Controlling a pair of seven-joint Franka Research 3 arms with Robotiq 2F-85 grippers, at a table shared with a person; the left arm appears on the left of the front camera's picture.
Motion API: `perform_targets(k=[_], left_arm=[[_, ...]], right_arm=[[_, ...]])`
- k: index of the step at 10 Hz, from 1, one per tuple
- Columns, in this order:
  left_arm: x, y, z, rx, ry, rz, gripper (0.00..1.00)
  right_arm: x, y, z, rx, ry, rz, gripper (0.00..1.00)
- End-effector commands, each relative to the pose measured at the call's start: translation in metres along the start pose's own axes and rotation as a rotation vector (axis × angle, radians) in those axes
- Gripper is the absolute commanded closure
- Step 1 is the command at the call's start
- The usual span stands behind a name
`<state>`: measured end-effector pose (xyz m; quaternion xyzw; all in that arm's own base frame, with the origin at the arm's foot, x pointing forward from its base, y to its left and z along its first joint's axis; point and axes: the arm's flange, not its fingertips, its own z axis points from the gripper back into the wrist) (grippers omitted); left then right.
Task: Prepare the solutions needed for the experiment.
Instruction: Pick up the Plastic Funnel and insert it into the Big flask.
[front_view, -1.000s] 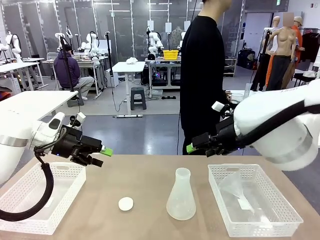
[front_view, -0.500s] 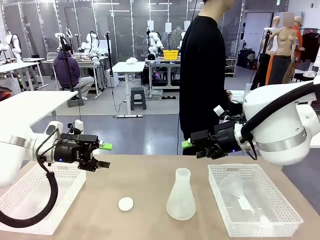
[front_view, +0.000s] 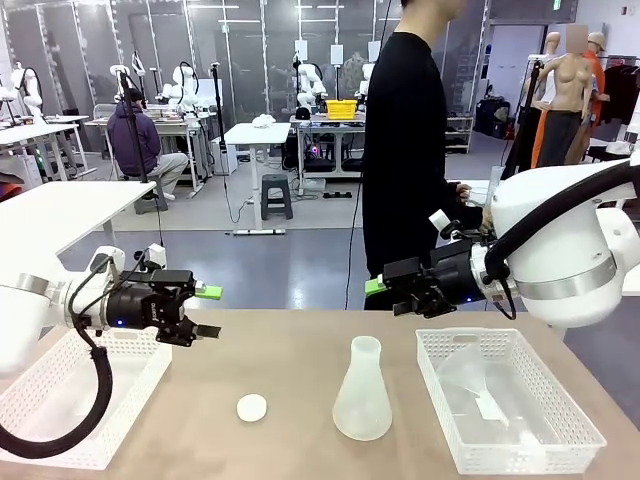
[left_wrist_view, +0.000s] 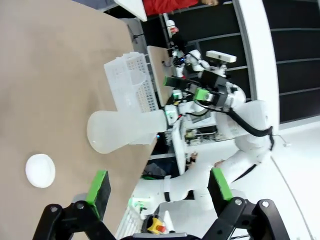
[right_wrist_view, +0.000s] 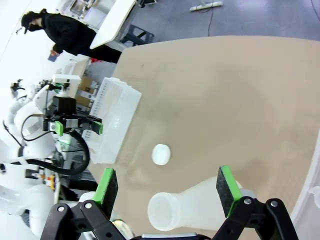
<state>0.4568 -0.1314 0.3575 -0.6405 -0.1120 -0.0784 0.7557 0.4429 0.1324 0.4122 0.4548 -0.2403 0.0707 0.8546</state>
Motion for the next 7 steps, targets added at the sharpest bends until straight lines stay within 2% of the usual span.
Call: perform_targets(k=[1,3,6,7], left_arm=[[0.019,0.022,0.005,-0.094,-0.039,0.058,0.00],[0.020,0.026,0.023,-0.199,-0.072,0.080,0.00],[0.019,0.032,0.037,-0.242,-0.079,0.134,0.00],[0.017,0.033,0.038,-0.246,-0.041,0.176,0.00]], right_arm=[[0.012,-0.019,-0.012,0.153,-0.011,-0.079,0.00],[0.014,-0.035,-0.014,0.259,-0.053,-0.156,0.00],[0.015,-0.046,-0.020,0.350,-0.074,-0.180,0.00],[0.014,-0.047,-0.022,0.357,-0.078,-0.187,0.00]])
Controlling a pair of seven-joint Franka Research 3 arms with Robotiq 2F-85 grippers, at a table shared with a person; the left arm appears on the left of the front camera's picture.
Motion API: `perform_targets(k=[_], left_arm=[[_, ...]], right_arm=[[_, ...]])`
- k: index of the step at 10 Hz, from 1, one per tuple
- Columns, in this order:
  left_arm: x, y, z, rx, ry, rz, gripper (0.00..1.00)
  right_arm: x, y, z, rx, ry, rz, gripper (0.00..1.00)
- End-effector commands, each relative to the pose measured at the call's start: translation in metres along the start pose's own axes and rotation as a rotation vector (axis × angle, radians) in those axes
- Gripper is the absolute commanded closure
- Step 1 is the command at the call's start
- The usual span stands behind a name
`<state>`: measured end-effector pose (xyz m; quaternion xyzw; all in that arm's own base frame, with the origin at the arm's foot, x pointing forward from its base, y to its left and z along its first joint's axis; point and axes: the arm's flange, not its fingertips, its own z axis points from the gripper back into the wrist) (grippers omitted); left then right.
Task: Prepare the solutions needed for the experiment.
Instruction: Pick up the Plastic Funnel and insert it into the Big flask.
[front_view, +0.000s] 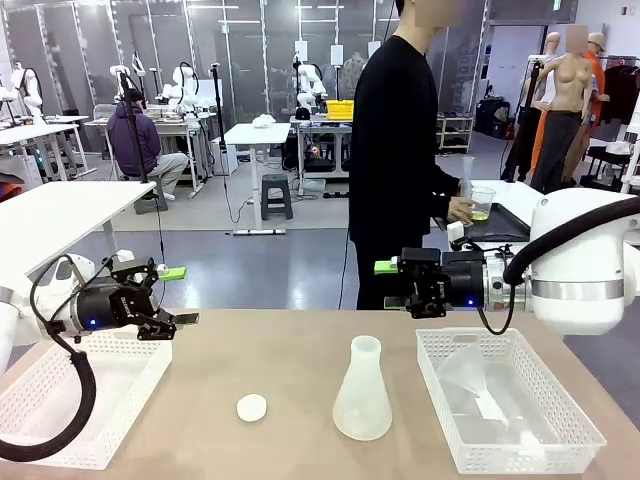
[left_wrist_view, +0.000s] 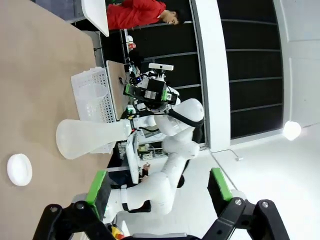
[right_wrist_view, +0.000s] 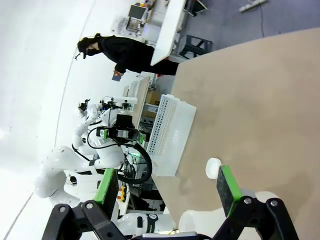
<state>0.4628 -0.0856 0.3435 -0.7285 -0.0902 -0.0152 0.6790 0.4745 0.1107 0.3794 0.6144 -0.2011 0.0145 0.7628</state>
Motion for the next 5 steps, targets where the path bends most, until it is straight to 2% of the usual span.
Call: perform_targets(k=[1,2,5], left_arm=[[0.015,0.011,-0.004,-0.024,0.078,0.087,0.00],[0.015,0.014,-0.004,-0.007,0.118,0.105,0.00],[0.018,0.011,0.006,0.118,0.095,0.045,0.00]], right_arm=[[0.001,-0.005,-0.014,0.026,-0.027,0.009,0.00],[0.000,0.000,0.000,0.000,0.000,0.000,0.00],[0.000,0.000,0.000,0.000,0.000,0.000,0.00]])
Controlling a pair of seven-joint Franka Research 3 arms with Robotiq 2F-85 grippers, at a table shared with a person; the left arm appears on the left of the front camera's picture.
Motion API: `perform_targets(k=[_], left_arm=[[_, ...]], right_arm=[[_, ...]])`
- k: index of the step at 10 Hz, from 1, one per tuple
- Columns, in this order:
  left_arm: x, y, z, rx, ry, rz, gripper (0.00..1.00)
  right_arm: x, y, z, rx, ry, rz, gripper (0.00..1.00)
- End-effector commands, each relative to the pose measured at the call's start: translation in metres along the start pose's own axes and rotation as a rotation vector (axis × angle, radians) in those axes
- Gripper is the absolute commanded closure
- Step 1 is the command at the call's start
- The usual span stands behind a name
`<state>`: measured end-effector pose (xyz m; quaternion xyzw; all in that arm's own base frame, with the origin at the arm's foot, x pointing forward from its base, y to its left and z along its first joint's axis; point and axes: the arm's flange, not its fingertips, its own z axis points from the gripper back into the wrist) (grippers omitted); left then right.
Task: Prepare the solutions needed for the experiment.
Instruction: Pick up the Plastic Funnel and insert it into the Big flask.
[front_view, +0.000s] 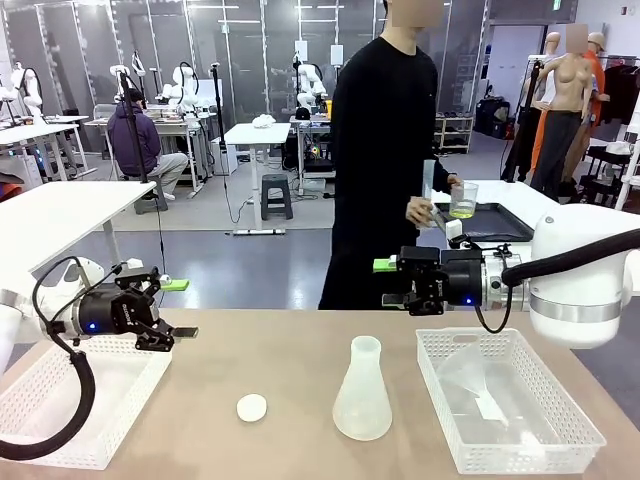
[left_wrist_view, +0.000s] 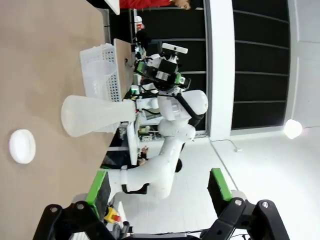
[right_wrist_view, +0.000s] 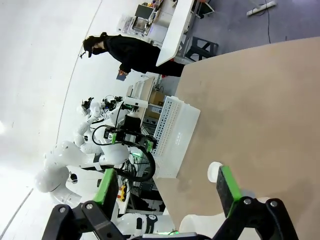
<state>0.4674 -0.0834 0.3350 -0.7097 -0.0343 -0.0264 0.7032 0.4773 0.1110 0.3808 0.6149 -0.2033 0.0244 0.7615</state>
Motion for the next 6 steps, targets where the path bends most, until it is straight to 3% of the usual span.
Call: perform_targets(k=[1,6], left_arm=[[-0.0044,0.0006,-0.0051,-0.028,-0.002,0.016,0.00],[-0.0044,0.0006,-0.0051,-0.028,-0.002,0.016,0.00]], right_arm=[[-0.0029,-0.0006,0.0009,-0.006,-0.008,-0.018,0.00],[-0.0007,0.0001,0.0008,-0.004,0.006,-0.001,0.00]])
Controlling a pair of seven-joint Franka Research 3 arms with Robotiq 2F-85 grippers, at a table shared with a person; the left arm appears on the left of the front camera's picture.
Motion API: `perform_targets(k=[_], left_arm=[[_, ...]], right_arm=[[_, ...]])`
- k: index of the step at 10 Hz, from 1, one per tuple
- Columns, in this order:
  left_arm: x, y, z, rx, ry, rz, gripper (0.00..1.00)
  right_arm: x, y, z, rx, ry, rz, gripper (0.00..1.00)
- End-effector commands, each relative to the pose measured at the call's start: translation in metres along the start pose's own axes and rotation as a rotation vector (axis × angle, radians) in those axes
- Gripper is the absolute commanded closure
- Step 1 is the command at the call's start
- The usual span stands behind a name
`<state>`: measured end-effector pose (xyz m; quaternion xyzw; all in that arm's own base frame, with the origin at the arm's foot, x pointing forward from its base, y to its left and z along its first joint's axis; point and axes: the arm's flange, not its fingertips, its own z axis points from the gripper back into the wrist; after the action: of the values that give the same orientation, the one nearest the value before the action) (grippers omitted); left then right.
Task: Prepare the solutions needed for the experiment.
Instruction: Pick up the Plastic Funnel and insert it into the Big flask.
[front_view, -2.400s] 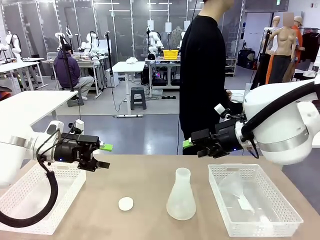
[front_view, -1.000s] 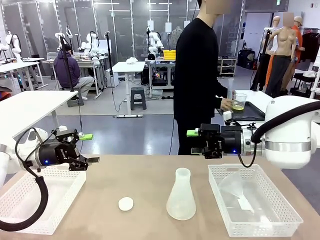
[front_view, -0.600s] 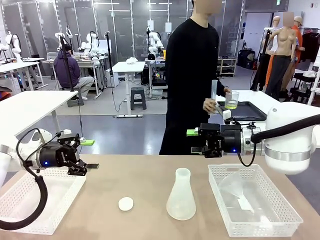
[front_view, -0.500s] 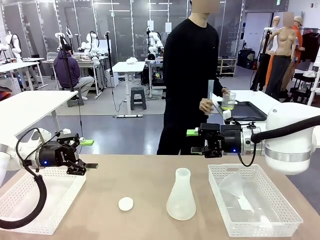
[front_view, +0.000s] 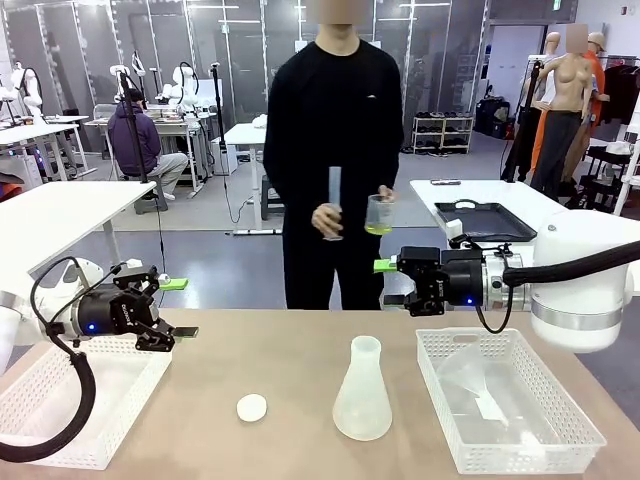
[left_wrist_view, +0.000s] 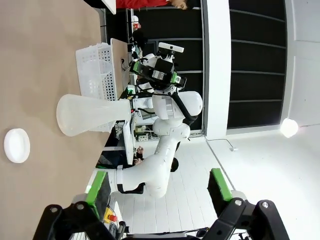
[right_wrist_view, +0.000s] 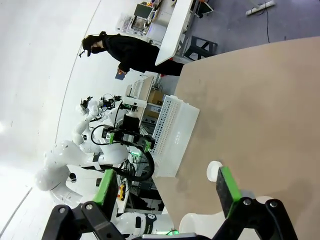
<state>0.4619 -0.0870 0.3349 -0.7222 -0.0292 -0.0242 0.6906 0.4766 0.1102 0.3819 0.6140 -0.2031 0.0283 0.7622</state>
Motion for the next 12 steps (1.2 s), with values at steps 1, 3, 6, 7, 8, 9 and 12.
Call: perform_targets(k=[1,3,6,7,8,9,12], left_arm=[[0.001,0.001,-0.002,0.007,-0.004,0.005,0.00],[0.001,0.001,-0.002,0.007,-0.004,0.005,0.00],[0.001,0.001,-0.002,0.007,-0.004,0.005,0.00],[0.001,0.001,-0.002,0.007,-0.004,0.005,0.00],[0.001,0.001,-0.002,0.007,-0.004,0.005,0.00],[0.001,0.001,-0.002,0.007,-0.004,0.005,0.00],[0.001,0.001,-0.002,0.007,-0.004,0.005,0.00]], right_arm=[[-0.003,0.009,0.001,-0.120,0.066,0.200,0.00],[0.006,0.043,0.019,-0.379,0.189,0.430,0.00],[0.015,0.084,0.040,-0.645,0.418,0.590,0.00],[0.017,0.096,0.045,-0.717,0.493,0.637,0.00],[0.016,0.101,0.047,-0.784,0.580,0.687,0.00],[0.014,0.105,0.048,-0.839,0.665,0.698,0.00],[0.016,0.085,0.030,-0.776,0.620,0.629,0.00]])
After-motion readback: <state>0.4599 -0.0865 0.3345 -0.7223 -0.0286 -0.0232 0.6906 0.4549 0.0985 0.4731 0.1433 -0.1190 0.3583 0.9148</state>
